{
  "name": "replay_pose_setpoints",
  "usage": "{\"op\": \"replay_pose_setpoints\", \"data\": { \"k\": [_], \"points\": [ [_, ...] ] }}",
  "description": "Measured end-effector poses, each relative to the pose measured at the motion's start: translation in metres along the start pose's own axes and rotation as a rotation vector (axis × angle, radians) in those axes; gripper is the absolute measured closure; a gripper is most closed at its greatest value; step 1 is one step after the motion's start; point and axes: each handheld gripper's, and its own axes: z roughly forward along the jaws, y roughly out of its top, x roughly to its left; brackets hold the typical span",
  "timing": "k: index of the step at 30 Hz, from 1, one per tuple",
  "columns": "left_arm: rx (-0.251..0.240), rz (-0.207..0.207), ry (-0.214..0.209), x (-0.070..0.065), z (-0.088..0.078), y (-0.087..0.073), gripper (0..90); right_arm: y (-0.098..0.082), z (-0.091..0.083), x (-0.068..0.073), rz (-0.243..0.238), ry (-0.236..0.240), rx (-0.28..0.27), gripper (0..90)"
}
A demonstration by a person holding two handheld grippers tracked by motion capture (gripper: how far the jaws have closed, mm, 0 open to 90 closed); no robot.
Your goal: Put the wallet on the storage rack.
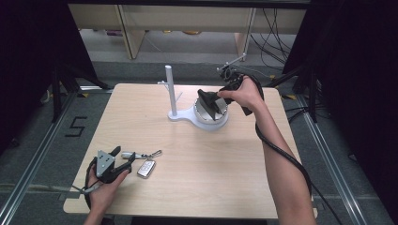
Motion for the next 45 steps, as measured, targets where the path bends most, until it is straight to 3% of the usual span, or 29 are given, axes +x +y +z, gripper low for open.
{"op": "replay_pose_setpoints", "data": {
  "k": [6,8,9,11,12,16,18,23,27,38,45],
  "points": [
    [-0.004,0.002,-0.003,0.0,0.001,0.0,35.3,-0.003,-0.001,0.001,-0.024,0.017,0.023,82.9],
    [0.005,0.005,0.001,0.0,0.0,0.0,35.3,-0.003,-0.001,0.002,0.013,0.042,0.036,82.9],
    [0.004,0.005,0.001,0.0,0.0,0.0,35.3,-0.003,0.0,-0.002,-0.015,0.042,0.024,82.9],
    [0.003,0.002,0.001,0.0,0.0,0.0,35.3,-0.003,0.0,-0.003,-0.013,0.052,0.019,82.9],
    [0.002,0.0,0.0,0.0,0.0,0.0,35.3,-0.003,0.0,-0.002,0.002,0.033,0.025,82.9],
    [0.003,0.001,-0.001,0.0,0.0,0.0,35.3,-0.001,-0.001,-0.002,-0.005,0.051,0.018,82.9],
    [0.001,0.0,0.0,0.0,0.0,0.0,35.3,-0.002,-0.004,-0.003,0.005,0.036,0.017,83.0],
    [0.009,0.003,0.001,0.0,0.0,0.0,35.3,-0.003,-0.004,-0.001,-0.008,0.085,0.039,83.0],
    [0.005,0.004,0.0,-0.001,0.0,0.0,35.3,-0.002,-0.003,-0.004,-0.001,0.038,0.039,83.0],
    [0.003,-0.002,-0.001,0.0,0.0,0.0,35.2,0.001,-0.004,-0.016,0.005,-0.081,-0.063,83.2],
    [0.005,0.0,0.0,0.0,0.0,0.0,35.2,0.0,0.0,-0.016,-0.005,-0.084,-0.109,83.6]
  ]
}}
